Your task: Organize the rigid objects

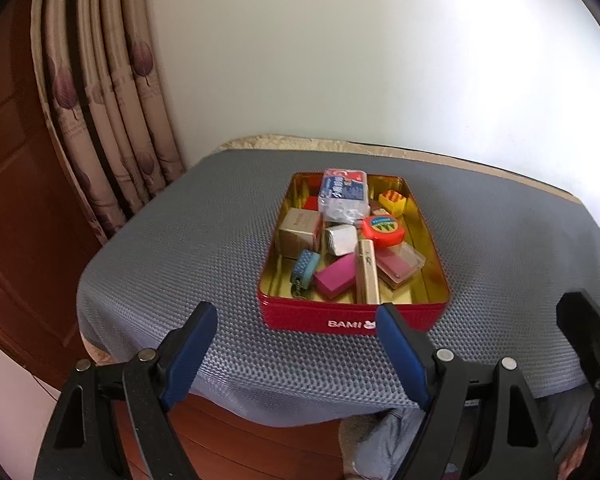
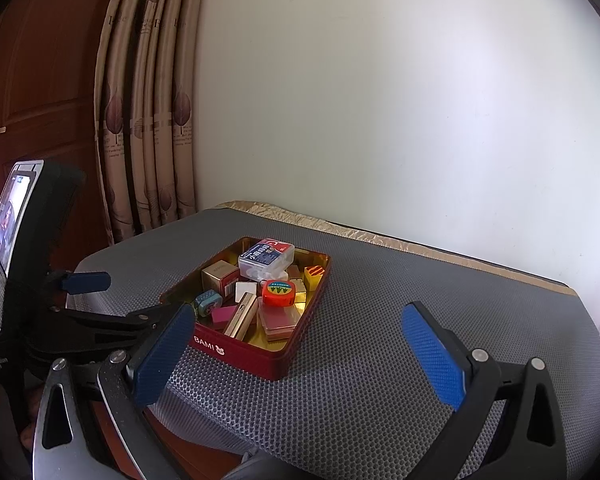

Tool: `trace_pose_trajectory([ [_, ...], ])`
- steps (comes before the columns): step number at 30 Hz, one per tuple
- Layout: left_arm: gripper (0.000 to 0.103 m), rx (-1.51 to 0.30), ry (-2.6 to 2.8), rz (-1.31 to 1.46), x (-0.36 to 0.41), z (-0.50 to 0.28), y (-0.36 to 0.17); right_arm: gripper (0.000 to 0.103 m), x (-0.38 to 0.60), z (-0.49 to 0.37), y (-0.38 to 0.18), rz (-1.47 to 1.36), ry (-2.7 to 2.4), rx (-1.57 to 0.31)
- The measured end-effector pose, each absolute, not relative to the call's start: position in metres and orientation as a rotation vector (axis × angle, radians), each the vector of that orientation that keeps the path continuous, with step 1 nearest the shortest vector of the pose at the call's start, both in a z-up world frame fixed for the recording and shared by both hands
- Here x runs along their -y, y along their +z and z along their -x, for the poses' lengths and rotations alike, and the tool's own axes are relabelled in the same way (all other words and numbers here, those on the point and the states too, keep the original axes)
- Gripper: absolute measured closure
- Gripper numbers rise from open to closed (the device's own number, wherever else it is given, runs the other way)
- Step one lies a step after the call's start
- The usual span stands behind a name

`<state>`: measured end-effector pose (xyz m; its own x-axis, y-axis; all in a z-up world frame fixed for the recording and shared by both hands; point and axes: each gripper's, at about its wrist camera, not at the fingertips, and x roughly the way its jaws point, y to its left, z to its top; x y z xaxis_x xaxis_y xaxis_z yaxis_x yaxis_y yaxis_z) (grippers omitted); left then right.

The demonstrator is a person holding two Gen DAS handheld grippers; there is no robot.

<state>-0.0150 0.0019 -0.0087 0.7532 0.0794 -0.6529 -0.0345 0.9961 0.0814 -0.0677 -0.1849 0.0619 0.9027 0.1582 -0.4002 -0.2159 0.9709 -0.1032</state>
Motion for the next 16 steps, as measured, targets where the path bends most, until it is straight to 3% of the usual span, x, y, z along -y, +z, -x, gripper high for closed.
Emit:
trace_pose_trajectory([
  [3,0.015,-0.677,0.094,-0.081,-0.0003,0.019,-0.0068,0.0,0.1853,0.0674,0.0622,0.146,0.195,-0.401],
  [16,0.014,-0.662,0.086,-0.065,-0.0025,0.0218,-0.003,0.0,0.1876,0.0666,0.0625,0.147,0.196,-0.401],
])
